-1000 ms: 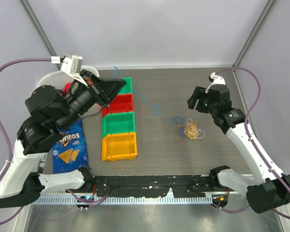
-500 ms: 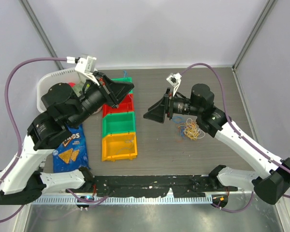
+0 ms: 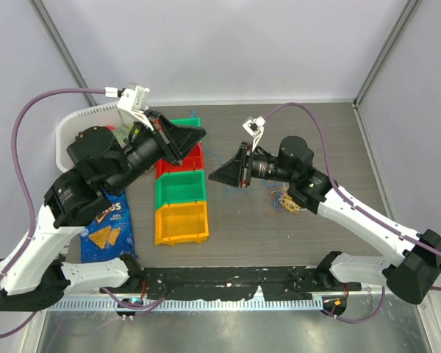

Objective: Untangle the cables

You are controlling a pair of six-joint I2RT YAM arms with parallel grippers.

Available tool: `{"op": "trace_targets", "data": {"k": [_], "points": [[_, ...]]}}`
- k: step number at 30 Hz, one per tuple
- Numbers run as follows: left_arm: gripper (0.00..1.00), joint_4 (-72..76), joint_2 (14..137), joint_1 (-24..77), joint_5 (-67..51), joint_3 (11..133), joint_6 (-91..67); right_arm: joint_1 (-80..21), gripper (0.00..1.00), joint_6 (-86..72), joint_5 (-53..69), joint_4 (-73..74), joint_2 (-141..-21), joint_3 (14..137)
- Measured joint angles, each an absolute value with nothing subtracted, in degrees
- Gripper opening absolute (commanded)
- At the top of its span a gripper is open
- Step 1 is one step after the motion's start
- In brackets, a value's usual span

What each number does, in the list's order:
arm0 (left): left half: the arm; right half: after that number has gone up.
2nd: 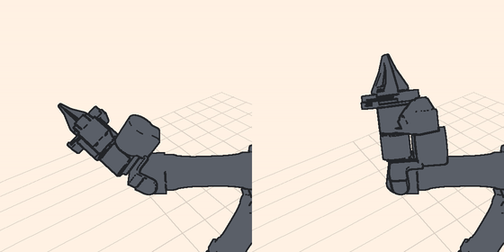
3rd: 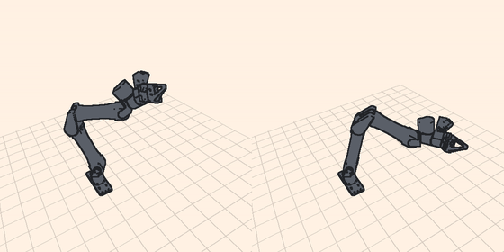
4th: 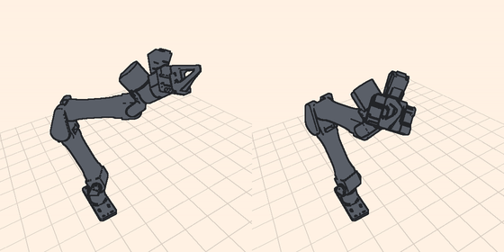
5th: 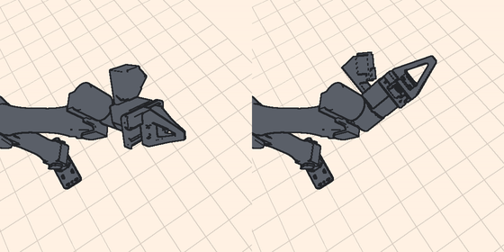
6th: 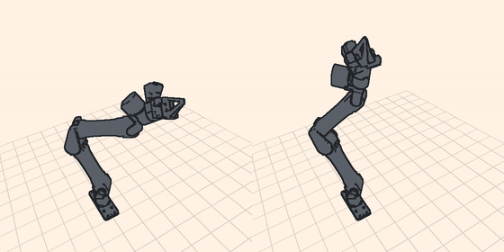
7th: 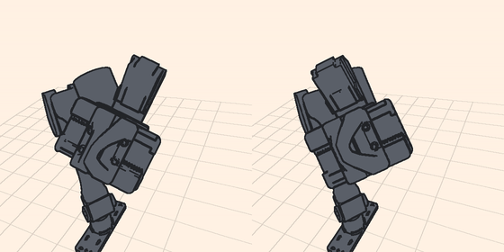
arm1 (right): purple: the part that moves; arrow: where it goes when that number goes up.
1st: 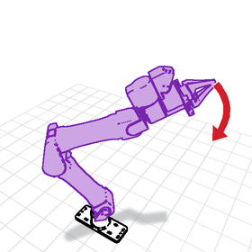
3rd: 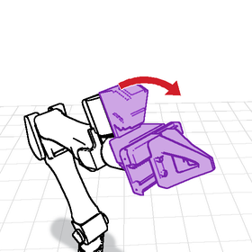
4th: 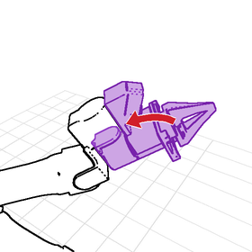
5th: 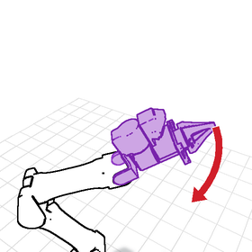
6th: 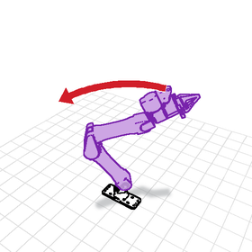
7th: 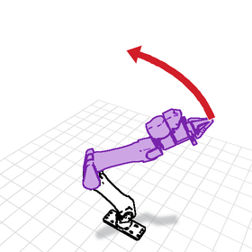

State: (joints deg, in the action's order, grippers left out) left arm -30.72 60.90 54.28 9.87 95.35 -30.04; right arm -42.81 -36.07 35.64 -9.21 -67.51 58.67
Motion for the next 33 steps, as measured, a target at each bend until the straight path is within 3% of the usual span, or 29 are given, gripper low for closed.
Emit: {"op": "trace_targets", "data": {"k": [2,9,16,22,29,30,33], "points": [[0.00,-30.72,60.88,54.30,9.93,95.35,-30.02,-42.83,0.01,-36.47,35.14,-9.87,-67.51,57.52],[0.00,-31.68,60.93,54.33,14.09,94.78,-29.76,-43.27,0.01,-37.95,35.94,-12.34,-66.28,55.02],[0.00,-35.92,64.31,53.78,22.72,91.15,-31.00,-43.57,0.01,-34.85,35.51,-10.55,-57.80,55.53],[0.00,-31.40,65.69,52.40,14.94,72.79,-39.07,-43.68,0.01,-29.52,30.41,-7.31,-51.18,57.10],[0.00,-25.02,69.63,52.36,4.86,69.97,-45.43,-43.72,0.01,-26.83,27.20,-4.56,-49.71,57.06],[0.01,-24.03,69.65,52.36,3.88,69.73,-46.00,-43.72,0.01,-26.61,26.41,-4.45,-48.95,56.93],[0.29,-20.80,69.10,52.36,0.86,68.75,-46.33,-43.72,0.01,-25.96,24.75,-4.16,-46.89,56.69]]}}
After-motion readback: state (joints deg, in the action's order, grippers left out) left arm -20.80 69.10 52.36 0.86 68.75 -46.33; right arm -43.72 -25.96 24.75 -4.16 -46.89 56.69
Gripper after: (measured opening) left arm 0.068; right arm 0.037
